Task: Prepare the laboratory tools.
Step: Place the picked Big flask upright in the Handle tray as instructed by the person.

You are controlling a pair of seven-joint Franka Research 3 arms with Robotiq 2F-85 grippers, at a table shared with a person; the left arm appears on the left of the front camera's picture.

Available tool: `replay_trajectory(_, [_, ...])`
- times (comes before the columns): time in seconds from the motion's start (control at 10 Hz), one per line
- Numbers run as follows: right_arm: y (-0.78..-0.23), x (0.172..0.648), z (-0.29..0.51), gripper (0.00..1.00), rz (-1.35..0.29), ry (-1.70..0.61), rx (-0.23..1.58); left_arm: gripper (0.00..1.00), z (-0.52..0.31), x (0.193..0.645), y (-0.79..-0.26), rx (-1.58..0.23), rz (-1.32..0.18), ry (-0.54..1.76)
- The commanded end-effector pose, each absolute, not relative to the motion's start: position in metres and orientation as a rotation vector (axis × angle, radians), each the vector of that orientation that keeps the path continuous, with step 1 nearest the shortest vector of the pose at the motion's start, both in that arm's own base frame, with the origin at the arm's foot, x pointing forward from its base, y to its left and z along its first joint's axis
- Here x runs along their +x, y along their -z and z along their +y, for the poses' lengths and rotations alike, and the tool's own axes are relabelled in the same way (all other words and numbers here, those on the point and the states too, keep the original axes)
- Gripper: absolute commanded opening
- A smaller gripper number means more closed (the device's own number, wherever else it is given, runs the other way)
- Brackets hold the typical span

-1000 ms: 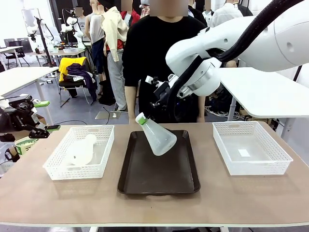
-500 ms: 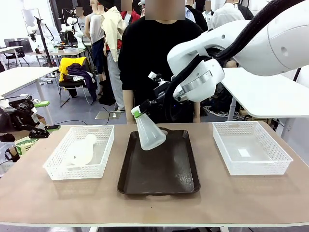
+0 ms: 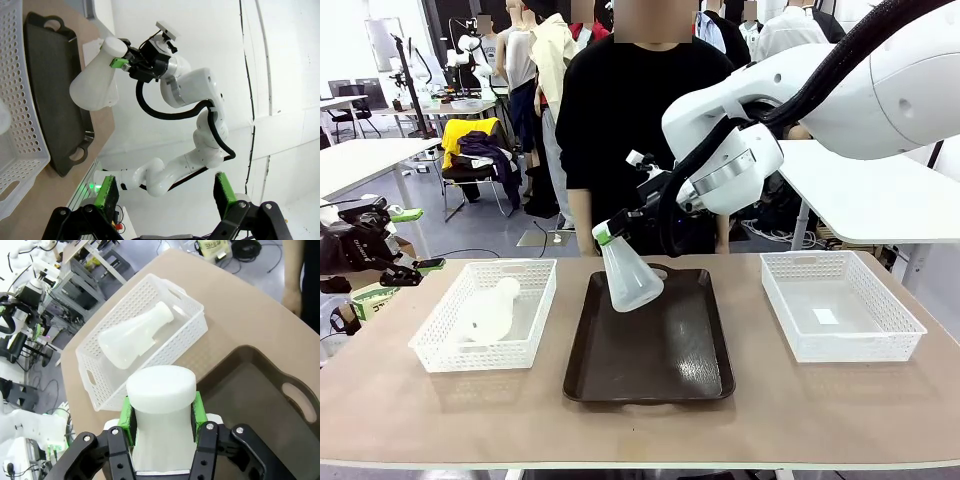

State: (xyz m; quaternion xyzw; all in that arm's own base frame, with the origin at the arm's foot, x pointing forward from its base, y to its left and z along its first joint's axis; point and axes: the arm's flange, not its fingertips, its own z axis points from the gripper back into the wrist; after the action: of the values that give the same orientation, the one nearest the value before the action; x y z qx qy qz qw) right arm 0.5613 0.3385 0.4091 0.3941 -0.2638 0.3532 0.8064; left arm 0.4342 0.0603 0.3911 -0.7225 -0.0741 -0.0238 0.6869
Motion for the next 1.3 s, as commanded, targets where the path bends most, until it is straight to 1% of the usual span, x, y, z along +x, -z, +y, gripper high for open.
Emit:
replay_trajectory(0.0, [-0.412, 0.562, 0.338, 0.0, -0.568, -0.759, 0.852, 1.0, 0.062, 0.434, -0.393, -1.618, -0.174, 0.058])
replay_trajectory(0.1, [-0.409, 0.561, 0.339, 0.0, -0.564, -0.756, 0.843, 1.0, 0.062, 0.434, -0.393, -1.618, -0.174, 0.058])
replay_trajectory(0.2, [-0.404, 0.56, 0.337, 0.0, -0.671, -0.822, 0.833, 1.0, 0.062, 0.434, -0.393, -1.618, -0.174, 0.058])
replay_trajectory(0.3, [-0.395, 0.563, 0.328, 0.0, -0.625, -0.896, 0.884, 1.0, 0.062, 0.434, -0.393, -1.618, -0.174, 0.058])
replay_trajectory(0.6, [-0.385, 0.568, 0.302, 0.0, -0.773, -0.956, 1.088, 1.0, 0.062, 0.434, -0.393, -1.618, -0.174, 0.058])
replay_trajectory(0.9, [-0.374, 0.574, 0.283, 0.0, -0.899, -1.005, 1.33, 1.0, 0.062, 0.434, -0.393, -1.618, -0.174, 0.058])
replay_trajectory(1.2, [-0.352, 0.576, 0.282, 0.0, -1.035, -1.081, 1.462, 1.0, 0.062, 0.434, -0.393, -1.618, -0.174, 0.058])
